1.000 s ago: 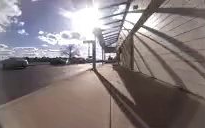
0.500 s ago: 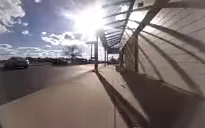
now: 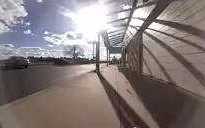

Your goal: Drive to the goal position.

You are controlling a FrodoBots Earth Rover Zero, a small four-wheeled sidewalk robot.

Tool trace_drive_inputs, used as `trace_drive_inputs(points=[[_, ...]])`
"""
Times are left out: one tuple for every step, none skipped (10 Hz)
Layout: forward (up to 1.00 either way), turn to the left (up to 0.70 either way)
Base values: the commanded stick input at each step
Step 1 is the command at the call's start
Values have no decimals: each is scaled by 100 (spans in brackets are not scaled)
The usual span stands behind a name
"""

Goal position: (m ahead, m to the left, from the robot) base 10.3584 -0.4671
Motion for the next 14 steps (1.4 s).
trace_drive_inputs(points=[[85,-27],[85,-2],[85,0],[85,0],[85,-1],[85,-27],[85,-27],[85,-27],[85,-9],[85,0],[85,0],[85,0],[85,0],[85,0]])
